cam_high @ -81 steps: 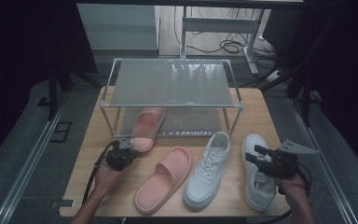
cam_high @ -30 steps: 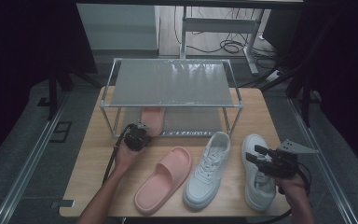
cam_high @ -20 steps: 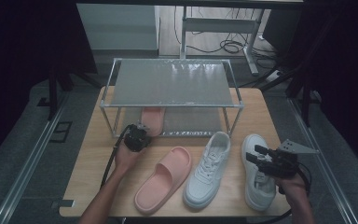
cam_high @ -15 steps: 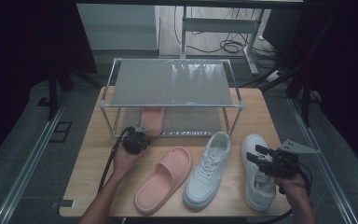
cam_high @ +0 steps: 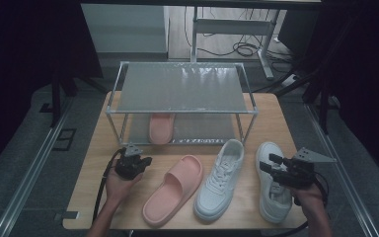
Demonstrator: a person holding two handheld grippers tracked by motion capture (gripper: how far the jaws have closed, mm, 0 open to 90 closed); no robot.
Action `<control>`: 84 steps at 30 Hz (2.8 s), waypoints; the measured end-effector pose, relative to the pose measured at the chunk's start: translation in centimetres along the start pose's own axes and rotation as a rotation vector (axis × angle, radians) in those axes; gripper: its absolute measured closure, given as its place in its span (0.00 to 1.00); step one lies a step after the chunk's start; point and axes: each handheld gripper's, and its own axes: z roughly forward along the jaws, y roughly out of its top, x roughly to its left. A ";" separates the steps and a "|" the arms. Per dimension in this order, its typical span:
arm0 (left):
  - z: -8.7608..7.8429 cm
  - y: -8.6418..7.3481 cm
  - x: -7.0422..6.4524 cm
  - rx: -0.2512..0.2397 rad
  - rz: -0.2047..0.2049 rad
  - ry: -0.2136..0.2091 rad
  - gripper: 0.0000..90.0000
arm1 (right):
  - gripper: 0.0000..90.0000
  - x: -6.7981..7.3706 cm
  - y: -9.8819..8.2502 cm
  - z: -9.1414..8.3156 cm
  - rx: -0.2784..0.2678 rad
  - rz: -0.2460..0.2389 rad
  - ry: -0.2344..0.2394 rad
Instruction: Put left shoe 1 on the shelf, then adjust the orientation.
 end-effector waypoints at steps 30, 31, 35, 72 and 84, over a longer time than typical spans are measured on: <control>-3.8 -0.9 -2.6 -0.069 0.041 -0.075 1.00 | 0.49 0.0 0.0 0.0 -0.002 -0.003 -0.003; -3.9 -0.8 -2.8 -0.073 0.045 -0.082 1.00 | 0.49 0.1 0.0 0.0 0.001 -0.005 -0.001; -4.2 -0.5 -3.9 -0.083 0.063 -0.119 1.00 | 0.49 0.1 -0.1 0.1 0.001 -0.005 0.000; -1.5 -3.0 -12.7 0.098 0.208 -0.332 1.00 | 0.49 0.0 0.0 -0.2 -0.010 -0.001 0.001; -1.0 -4.0 -12.7 0.132 0.204 -0.310 1.00 | 0.49 -0.1 0.0 -0.2 -0.010 0.001 -0.007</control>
